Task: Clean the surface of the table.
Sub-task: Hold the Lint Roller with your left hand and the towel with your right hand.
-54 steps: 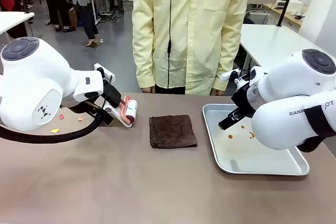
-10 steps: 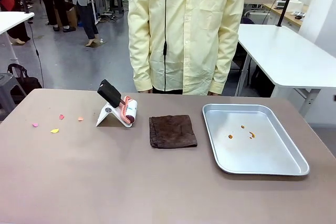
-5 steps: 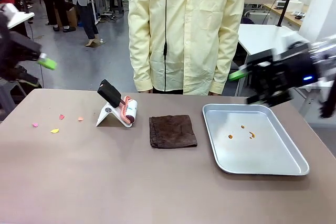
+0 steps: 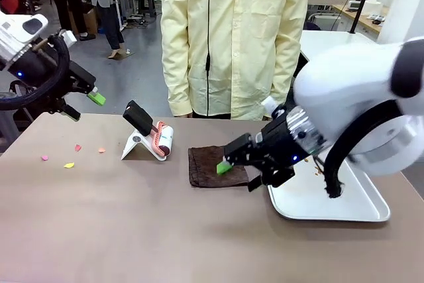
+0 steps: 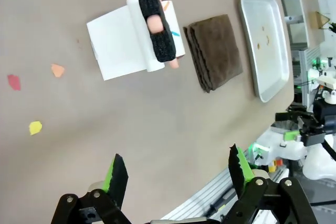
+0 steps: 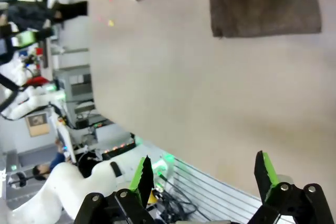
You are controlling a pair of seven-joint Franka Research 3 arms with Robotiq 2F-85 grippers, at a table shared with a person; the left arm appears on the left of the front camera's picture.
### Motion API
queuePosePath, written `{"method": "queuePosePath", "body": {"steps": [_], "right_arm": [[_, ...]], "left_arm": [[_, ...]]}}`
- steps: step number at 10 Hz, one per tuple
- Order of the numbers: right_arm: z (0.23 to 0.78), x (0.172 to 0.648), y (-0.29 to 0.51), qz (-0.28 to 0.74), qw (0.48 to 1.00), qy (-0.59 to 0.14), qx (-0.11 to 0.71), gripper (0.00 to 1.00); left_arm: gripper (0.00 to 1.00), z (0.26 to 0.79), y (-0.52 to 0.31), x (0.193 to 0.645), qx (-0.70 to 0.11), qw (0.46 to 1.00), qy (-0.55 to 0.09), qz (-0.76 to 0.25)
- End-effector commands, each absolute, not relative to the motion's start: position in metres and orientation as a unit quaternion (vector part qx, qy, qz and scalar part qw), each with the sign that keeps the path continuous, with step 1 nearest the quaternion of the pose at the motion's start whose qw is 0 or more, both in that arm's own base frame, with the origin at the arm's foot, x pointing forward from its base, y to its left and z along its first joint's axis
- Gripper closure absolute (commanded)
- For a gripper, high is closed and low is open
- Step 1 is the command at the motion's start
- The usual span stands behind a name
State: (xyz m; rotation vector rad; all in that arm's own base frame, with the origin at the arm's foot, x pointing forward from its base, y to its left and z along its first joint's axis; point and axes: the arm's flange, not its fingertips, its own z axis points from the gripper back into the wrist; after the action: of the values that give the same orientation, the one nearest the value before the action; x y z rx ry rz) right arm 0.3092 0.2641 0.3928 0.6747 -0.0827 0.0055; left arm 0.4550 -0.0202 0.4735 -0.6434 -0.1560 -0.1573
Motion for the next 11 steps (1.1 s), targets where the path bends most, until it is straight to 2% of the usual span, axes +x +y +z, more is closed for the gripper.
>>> {"method": "queuePosePath", "body": {"steps": [1,2,3,4,7,8,11], "right_arm": [[0.385,0.328,0.266,-0.017,0.947,-0.03,0.321,0.0],[0.387,0.334,0.262,-0.028,0.945,-0.028,0.324,0.0],[0.395,0.336,0.243,0.009,0.949,0.008,0.316,0.0],[0.374,0.322,0.26,-0.01,0.947,-0.027,0.32,0.0],[0.377,0.331,0.25,-0.002,0.948,-0.017,0.319,0.0],[0.388,0.349,0.258,-0.004,0.95,-0.047,0.309,0.0],[0.4,0.413,0.303,0.043,0.961,-0.058,0.266,0.0]], "left_arm": [[0.0,0.477,-0.015,0.461,-0.322,0.942,-0.058,-0.076],[0.0,0.472,-0.015,0.462,-0.322,0.942,-0.05,-0.079],[0.0,0.47,-0.012,0.458,-0.284,0.957,-0.026,-0.051],[0.0,0.467,-0.018,0.461,-0.32,0.942,-0.061,-0.077],[0.0,0.464,-0.016,0.461,-0.31,0.947,-0.05,-0.07],[0.0,0.469,-0.023,0.482,-0.327,0.942,-0.067,-0.039],[0.0,0.466,-0.04,0.55,-0.359,0.931,-0.061,-0.003]]}}
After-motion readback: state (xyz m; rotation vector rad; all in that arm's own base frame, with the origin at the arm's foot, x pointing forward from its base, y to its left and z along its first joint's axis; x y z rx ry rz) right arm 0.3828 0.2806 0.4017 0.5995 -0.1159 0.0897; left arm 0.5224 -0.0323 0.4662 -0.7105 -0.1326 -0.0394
